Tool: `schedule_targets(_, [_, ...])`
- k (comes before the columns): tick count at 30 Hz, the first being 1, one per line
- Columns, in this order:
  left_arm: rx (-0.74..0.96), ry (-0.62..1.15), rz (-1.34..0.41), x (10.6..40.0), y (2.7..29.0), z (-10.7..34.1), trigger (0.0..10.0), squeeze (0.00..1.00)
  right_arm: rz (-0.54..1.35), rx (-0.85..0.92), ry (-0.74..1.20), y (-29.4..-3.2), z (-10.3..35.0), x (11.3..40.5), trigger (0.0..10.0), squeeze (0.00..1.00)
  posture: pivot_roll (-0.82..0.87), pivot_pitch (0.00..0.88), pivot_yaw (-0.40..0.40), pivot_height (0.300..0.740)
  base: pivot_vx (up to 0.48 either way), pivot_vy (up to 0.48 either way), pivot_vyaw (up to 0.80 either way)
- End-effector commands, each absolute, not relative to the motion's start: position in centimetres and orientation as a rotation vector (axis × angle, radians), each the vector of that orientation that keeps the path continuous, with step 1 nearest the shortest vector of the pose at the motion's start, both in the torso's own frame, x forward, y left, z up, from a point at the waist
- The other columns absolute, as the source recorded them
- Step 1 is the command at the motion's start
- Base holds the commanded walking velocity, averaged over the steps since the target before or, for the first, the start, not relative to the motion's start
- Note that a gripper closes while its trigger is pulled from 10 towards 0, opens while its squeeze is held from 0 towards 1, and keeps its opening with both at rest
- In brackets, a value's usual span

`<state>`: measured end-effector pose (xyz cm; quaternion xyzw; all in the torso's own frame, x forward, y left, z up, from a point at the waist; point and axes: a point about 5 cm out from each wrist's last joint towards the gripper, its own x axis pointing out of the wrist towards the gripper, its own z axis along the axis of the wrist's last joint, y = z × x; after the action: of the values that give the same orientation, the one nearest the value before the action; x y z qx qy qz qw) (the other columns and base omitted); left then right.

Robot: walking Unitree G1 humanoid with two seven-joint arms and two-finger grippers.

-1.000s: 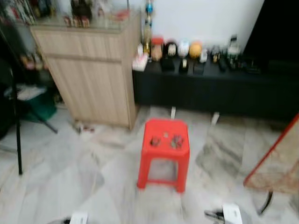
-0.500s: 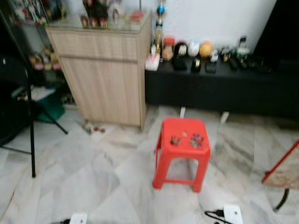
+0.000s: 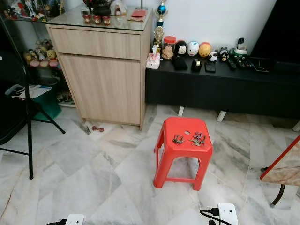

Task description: Hang keys on a hook

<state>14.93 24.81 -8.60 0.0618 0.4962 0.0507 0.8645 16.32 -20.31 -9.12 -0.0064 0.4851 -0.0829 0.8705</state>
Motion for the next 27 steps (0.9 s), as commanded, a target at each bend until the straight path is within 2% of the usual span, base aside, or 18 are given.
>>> schedule_targets(1, [0.137, 1.047, 0.081, 14.94, 24.33, -8.74, 10.0, 0.00, -0.194, -0.014, 1.012, -20.79, -9.04, 16.30, 10.0, 0.00, 0.02, 0.000, -0.044, 0.740, 0.304, 0.000, 0.00])
schedule_targets(27, [0.143, 1.047, 0.076, 15.06, 24.28, -8.71, 10.0, 0.00, -0.190, -0.016, 1.008, -20.80, -8.99, 16.44, 10.0, 0.00, 0.01, 0.000, -0.044, 0.740, 0.303, 0.000, 0.00])
